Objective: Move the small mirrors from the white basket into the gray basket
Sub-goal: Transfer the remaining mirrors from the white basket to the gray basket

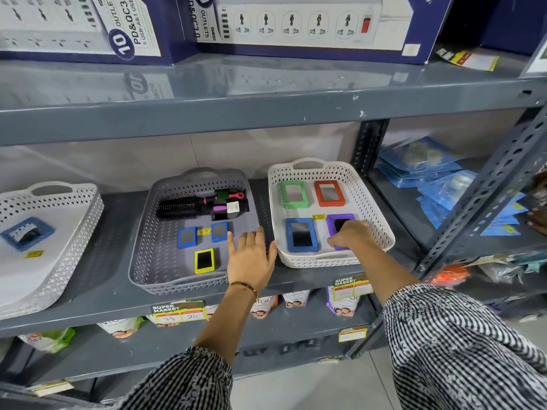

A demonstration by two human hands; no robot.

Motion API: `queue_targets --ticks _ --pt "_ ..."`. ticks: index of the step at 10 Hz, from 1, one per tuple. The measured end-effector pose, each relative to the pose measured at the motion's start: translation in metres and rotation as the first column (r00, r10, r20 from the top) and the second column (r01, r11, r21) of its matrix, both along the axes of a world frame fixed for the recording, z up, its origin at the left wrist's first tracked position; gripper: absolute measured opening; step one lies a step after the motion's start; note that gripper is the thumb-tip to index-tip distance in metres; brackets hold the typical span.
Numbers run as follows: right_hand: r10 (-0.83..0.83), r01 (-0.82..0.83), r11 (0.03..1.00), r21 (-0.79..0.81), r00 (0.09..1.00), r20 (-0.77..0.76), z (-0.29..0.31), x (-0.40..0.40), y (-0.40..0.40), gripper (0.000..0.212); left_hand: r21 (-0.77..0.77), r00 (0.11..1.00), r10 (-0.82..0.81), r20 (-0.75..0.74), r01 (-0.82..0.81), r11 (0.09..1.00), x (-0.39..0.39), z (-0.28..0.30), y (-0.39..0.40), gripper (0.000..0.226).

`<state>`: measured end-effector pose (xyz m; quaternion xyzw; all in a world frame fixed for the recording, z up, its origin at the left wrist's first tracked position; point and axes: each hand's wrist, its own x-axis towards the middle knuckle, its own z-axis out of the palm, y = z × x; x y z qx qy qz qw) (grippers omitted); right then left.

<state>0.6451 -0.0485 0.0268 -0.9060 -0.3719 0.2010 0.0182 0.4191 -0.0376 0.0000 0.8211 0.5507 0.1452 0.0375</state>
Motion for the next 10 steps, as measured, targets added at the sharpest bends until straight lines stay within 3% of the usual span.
queue_targets --ticks 3,5,6,7,8,10 --pt "0.01 -0.01 1.0 -0.006 1.0 0.0 -0.004 0.003 0.002 0.068 -0.007 1.0 0.004 -0.003 -0.004 1.0 0.0 0.0 0.0 0.053" --pt "-0.003 0.003 1.0 0.014 1.0 -0.011 -0.001 0.003 0.004 0.092 -0.028 0.999 0.005 0.037 -0.004 1.0 -0.001 0.002 -0.001 0.052" --pt "-0.017 0.017 0.996 0.087 1.0 -0.009 0.006 -0.002 0.01 0.108 -0.04 0.988 0.019 0.155 -0.012 0.999 -0.001 0.007 -0.002 0.05" --pt "0.067 -0.069 0.967 0.244 0.998 0.016 0.019 -0.021 0.022 0.092 -0.02 0.942 0.082 0.324 -0.08 0.997 -0.01 0.018 0.0 0.044" --pt "0.188 -0.204 0.92 0.335 0.979 0.078 0.033 -0.057 0.035 0.071 0.022 0.926 0.122 0.358 -0.139 0.99 -0.034 0.026 0.004 0.042" --pt "0.509 -0.501 0.669 0.55 0.847 0.152 0.049 -0.178 0.065 0.058 0.083 0.891 0.275 0.362 -0.325 0.942 -0.138 0.037 0.024 0.039"
